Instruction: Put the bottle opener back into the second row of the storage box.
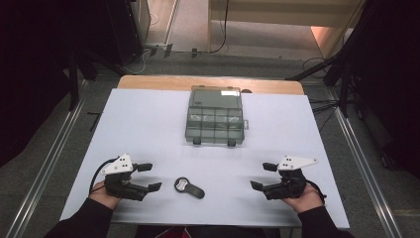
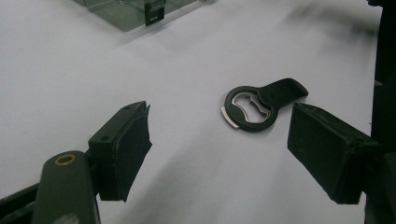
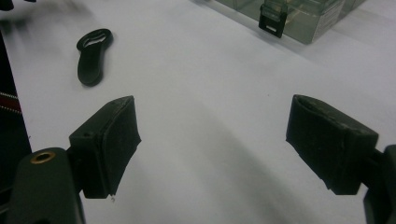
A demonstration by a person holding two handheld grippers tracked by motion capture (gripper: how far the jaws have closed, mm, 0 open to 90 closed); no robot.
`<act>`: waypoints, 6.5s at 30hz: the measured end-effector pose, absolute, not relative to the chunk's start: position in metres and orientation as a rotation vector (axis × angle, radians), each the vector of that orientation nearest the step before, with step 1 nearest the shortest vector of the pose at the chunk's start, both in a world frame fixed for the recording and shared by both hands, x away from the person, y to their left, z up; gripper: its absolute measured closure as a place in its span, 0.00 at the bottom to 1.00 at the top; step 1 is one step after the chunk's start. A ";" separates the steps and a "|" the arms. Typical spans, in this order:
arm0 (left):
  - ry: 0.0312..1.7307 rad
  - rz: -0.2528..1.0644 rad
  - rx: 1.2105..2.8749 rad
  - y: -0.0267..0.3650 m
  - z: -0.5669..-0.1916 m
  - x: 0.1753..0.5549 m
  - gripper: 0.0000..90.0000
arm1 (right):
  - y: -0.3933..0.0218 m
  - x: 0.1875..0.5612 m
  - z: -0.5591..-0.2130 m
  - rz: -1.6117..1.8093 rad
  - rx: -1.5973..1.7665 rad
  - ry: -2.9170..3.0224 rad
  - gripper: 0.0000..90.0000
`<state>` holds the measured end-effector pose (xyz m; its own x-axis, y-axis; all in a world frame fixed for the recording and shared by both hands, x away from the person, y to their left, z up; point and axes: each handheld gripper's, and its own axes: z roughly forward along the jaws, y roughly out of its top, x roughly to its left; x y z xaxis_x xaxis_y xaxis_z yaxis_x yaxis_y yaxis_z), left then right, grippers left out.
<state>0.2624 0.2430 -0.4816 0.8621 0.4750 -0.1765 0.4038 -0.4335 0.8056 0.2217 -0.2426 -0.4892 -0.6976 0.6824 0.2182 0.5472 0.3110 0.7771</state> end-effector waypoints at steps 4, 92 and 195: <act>0.639 0.095 2.077 0.243 -0.481 0.262 0.23 | -0.244 0.221 -0.489 1.349 1.141 2.415 0.21; 0.646 0.092 2.079 0.243 -0.482 0.263 0.23 | -0.205 0.257 -0.486 1.380 0.999 2.552 0.24; 0.672 0.097 2.070 0.245 -0.483 0.265 0.23 | -0.049 0.271 -0.468 0.949 1.039 2.901 0.36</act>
